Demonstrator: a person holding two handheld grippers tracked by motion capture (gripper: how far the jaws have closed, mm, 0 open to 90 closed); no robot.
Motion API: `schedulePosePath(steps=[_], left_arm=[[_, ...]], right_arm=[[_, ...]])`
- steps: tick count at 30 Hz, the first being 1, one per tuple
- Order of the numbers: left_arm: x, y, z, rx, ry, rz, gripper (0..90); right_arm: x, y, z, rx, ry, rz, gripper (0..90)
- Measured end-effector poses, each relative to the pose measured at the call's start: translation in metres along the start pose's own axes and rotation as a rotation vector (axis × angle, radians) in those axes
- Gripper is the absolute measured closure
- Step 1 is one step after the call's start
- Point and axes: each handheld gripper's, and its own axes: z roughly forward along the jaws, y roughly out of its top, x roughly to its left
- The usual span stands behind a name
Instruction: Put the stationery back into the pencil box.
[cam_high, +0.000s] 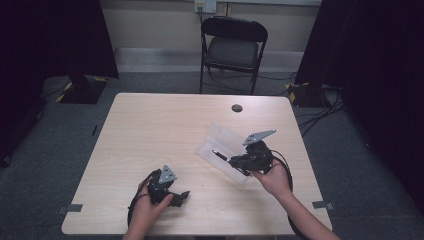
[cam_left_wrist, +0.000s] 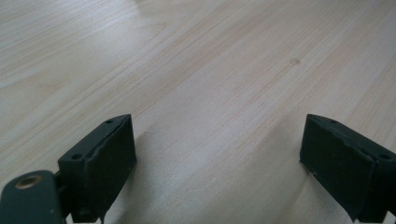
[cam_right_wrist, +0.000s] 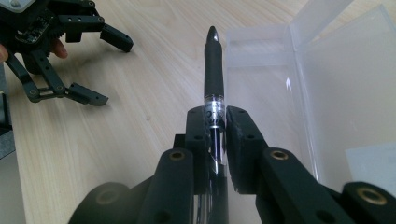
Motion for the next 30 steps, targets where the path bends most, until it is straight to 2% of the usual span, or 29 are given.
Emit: schedulePosePath(steps=[17,30], left_arm=[[0.000,0.000,0.000,0.000,0.000,0.000,10.0],[0.000,0.000,0.000,0.000,0.000,0.000,10.0]], right_arm=[[-0.005,0.013,0.008,0.000,-0.019,-0.007,79.8],[-0.015,0.015,0.016,0.003,-0.050,0.016,79.8]])
